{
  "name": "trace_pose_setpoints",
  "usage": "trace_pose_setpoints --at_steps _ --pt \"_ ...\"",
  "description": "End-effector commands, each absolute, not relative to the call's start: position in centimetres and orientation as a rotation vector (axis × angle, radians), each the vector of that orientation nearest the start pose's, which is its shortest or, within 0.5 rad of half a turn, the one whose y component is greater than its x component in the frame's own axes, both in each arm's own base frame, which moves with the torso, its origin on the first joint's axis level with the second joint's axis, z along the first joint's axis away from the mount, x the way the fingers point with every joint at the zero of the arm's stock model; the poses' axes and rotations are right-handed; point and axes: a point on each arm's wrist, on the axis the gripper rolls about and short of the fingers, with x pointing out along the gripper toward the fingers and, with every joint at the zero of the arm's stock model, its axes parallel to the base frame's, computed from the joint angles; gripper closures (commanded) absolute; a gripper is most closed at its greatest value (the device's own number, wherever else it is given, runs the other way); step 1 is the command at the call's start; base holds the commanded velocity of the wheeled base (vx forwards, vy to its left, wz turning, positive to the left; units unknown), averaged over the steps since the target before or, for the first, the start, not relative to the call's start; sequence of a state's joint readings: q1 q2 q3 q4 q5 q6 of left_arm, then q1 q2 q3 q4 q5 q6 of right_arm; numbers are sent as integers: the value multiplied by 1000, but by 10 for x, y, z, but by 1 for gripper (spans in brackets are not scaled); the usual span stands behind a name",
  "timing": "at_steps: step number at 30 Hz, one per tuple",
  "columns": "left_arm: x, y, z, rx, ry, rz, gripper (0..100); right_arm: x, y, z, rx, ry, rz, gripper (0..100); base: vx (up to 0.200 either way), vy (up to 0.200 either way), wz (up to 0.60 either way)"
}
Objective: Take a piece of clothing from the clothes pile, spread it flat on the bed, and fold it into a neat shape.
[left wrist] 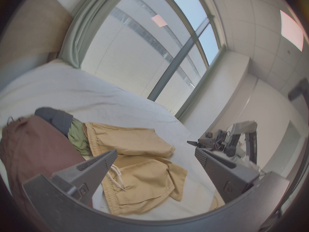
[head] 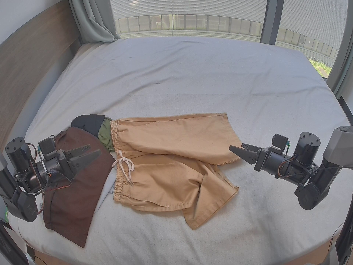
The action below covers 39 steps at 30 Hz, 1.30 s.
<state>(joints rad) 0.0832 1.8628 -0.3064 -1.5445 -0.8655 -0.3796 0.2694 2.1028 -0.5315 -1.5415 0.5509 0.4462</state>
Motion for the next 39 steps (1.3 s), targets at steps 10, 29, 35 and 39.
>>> trace_pose_setpoints --at_steps 10,29,35,39 --pt "224 2 109 -93 89 -769 0 294 104 54 440 351 794 0 0 0 0" --pt "228 1 89 -70 150 -778 0 290 93 7 469 518 655 0 0 0 0" --pt "229 2 87 -57 149 -771 0 289 87 -6 491 568 618 0 0 0 0" --pt "232 4 82 17 130 -784 0 287 86 -11 517 596 587 0 0 0 0"
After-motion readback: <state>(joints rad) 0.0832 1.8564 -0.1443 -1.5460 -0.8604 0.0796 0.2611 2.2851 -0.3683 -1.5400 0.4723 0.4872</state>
